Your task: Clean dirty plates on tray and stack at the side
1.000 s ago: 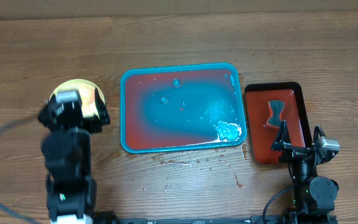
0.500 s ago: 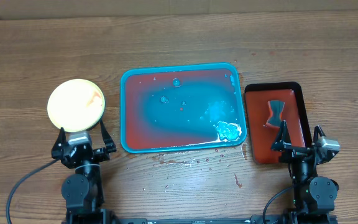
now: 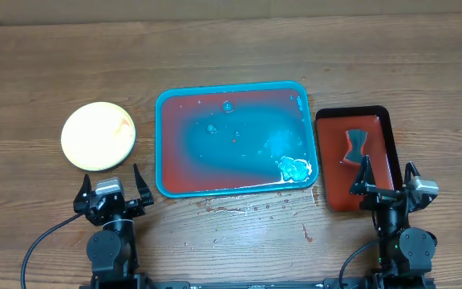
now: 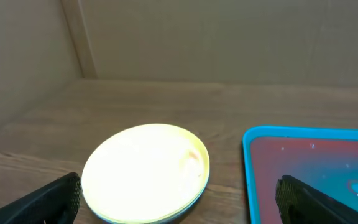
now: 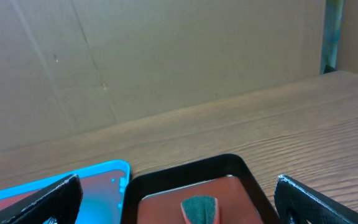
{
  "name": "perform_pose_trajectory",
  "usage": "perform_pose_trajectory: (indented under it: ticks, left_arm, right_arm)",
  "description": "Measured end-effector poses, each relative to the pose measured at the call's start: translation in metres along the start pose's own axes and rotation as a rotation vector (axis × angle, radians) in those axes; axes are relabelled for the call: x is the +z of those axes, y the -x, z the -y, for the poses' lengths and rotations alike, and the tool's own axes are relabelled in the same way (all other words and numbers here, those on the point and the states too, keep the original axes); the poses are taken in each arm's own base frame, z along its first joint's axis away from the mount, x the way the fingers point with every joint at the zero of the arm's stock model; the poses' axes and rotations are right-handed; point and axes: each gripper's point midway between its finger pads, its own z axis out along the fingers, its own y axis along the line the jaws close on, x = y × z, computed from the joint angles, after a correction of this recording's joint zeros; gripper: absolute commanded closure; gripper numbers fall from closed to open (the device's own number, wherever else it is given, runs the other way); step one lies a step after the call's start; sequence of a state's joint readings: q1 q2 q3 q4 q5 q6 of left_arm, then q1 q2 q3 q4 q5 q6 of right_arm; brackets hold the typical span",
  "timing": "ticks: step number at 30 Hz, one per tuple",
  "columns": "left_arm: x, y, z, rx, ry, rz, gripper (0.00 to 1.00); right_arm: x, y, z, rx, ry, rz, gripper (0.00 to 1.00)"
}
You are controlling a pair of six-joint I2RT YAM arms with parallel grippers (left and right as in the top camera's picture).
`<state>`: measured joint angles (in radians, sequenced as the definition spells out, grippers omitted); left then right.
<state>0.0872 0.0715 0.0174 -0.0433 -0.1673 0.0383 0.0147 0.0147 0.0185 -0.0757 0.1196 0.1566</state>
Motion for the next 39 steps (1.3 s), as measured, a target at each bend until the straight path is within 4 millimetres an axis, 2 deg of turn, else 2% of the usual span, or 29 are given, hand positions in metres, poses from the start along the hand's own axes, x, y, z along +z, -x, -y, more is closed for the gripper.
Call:
perform_pose_trajectory:
  ticks: [8,39]
  left_arm:
    - [-0.0035,0.0067,-0.0012,0.039,0.004,0.033,0.0]
    - [-0.0035,0.0039,0.006,0.145,-0.037,0.026,0.0]
  right_arm:
    - [0.0,0.0002,0.0,0.0,0.0,0.001,0.0]
    - [0.0,0.0001,0.0,0.0,0.0,0.0,0.0]
